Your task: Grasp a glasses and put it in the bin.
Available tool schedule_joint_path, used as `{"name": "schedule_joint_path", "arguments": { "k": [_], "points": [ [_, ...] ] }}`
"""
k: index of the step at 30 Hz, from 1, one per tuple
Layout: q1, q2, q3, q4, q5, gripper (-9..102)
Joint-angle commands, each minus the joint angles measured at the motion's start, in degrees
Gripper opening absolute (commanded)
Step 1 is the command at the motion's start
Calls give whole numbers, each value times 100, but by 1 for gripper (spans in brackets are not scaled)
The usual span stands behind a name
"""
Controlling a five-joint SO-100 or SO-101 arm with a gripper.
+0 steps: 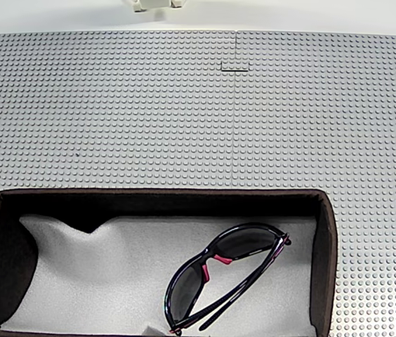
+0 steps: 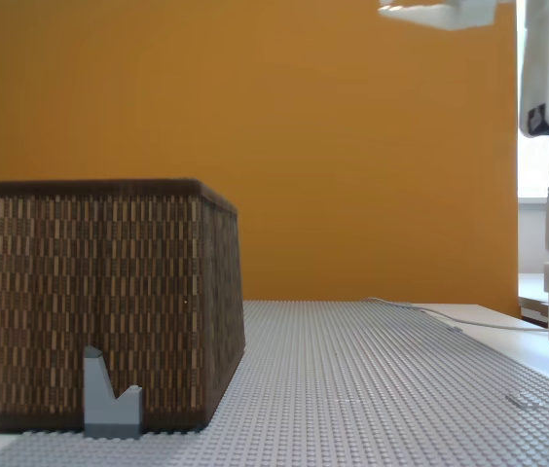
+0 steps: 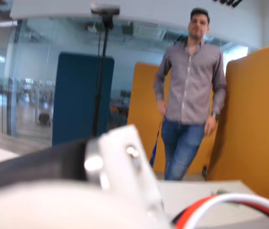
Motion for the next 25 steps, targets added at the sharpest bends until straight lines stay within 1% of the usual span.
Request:
{"name": "schedule_joint_path", "arguments": {
  "k": [1,5,6,9,14,19,25],
  "points": [
    [-35,1485,1512,-624,-79,0],
    [158,2461,2813,-1239,-132,0],
    [229,2777,3340,-1494,-123,0],
    [492,3850,5256,-2452,-44,0],
    [1090,5247,7937,-3973,79,0],
    [1354,5722,9598,-5115,132,0],
    [1459,5959,11725,-6724,167,0]
  ]
}}
